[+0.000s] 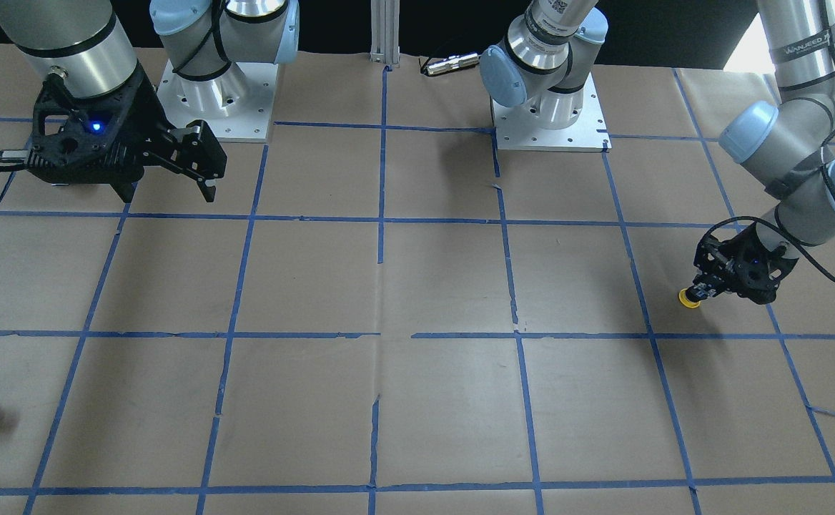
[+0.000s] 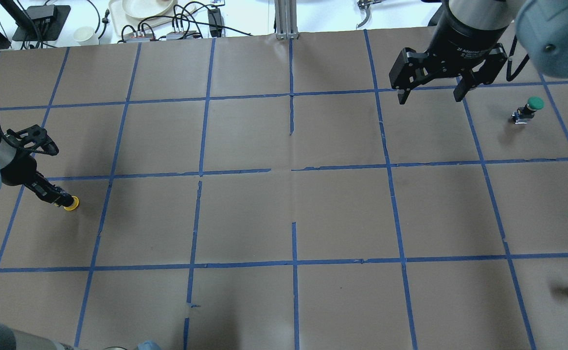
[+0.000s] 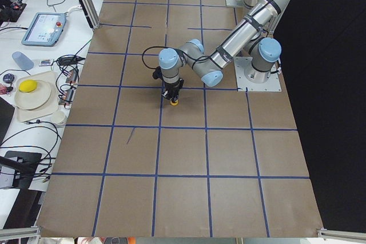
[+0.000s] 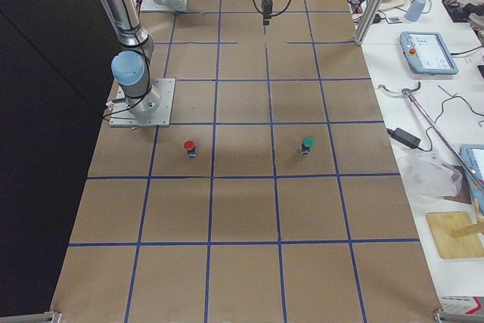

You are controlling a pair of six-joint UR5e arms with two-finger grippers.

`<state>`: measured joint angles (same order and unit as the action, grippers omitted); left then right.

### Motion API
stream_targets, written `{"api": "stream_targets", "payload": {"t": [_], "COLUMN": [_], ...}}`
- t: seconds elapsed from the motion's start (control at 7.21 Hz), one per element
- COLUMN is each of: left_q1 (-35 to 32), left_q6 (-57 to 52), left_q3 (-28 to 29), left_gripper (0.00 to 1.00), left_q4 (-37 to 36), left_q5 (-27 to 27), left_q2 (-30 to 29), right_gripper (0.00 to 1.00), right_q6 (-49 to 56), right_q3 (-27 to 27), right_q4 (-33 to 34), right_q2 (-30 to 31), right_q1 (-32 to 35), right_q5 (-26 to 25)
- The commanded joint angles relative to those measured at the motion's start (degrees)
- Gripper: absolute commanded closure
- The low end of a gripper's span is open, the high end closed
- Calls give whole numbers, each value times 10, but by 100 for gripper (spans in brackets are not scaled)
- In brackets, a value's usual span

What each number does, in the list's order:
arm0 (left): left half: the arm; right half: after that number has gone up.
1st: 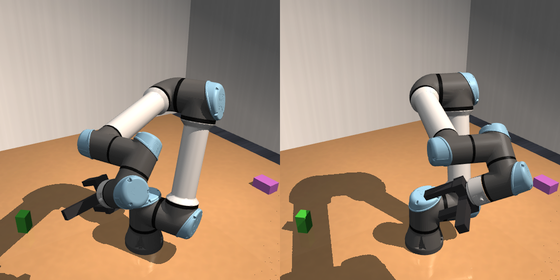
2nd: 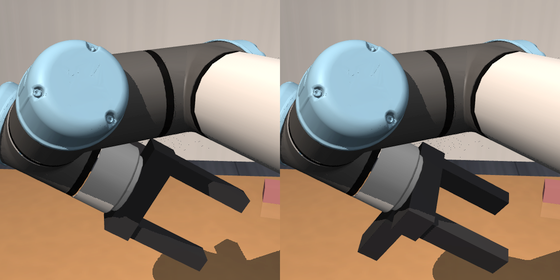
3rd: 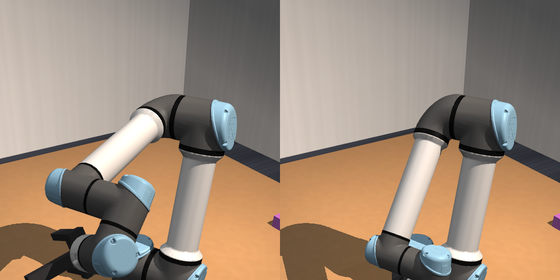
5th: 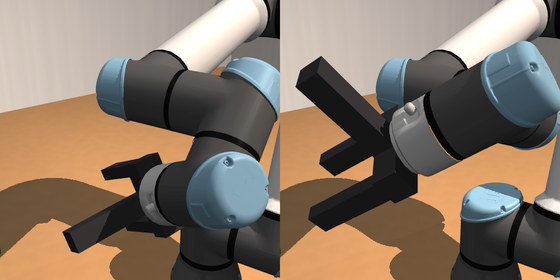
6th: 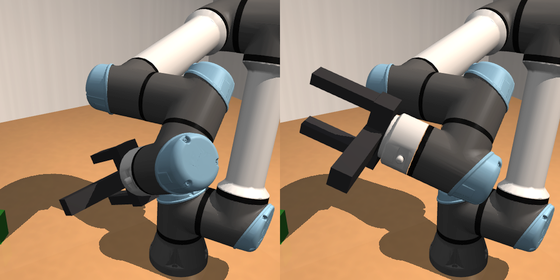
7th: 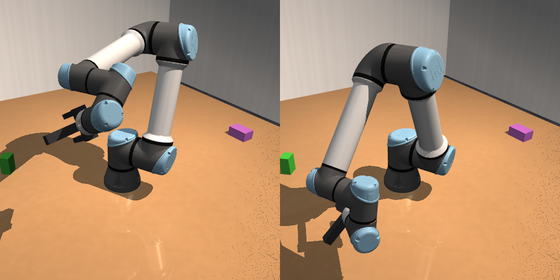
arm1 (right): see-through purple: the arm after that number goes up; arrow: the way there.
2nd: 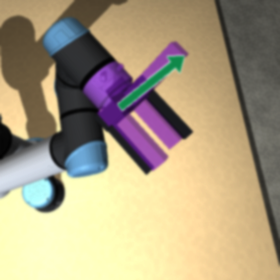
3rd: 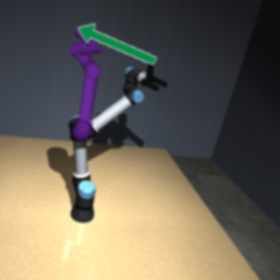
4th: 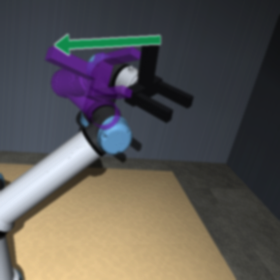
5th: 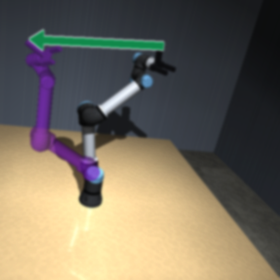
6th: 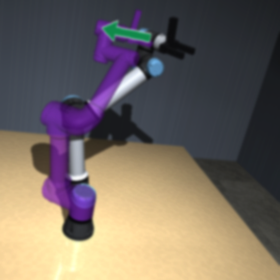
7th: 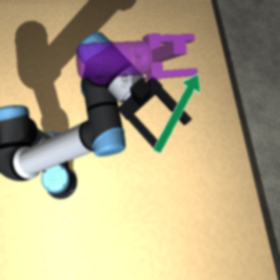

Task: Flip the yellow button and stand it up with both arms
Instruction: 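Lift the yellow button with the left gripper while the right arm approaches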

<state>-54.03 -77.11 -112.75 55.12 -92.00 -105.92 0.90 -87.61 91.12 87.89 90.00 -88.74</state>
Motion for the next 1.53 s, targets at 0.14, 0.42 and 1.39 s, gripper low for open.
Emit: {"api": "stream_targets", "payload": {"t": [0.14,0.42,1.39], "left_q1": [-13,-37,-188], "left_q6": [124,298,629], "left_q3": [20,77,179], "left_gripper": [99,98,97], "left_q4": [64,214,547], "left_q5": [13,121,598], "left_q2": [36,74,93], "right_gripper": [0,0,0], "right_q6": [1,-5,10], "right_q3": [1,8,51], "right_q4": [4,3,-117], "right_q2": [-2,1,5], "right_q1": [-4,-11,-173], "right_q5": [1,1,189]}}
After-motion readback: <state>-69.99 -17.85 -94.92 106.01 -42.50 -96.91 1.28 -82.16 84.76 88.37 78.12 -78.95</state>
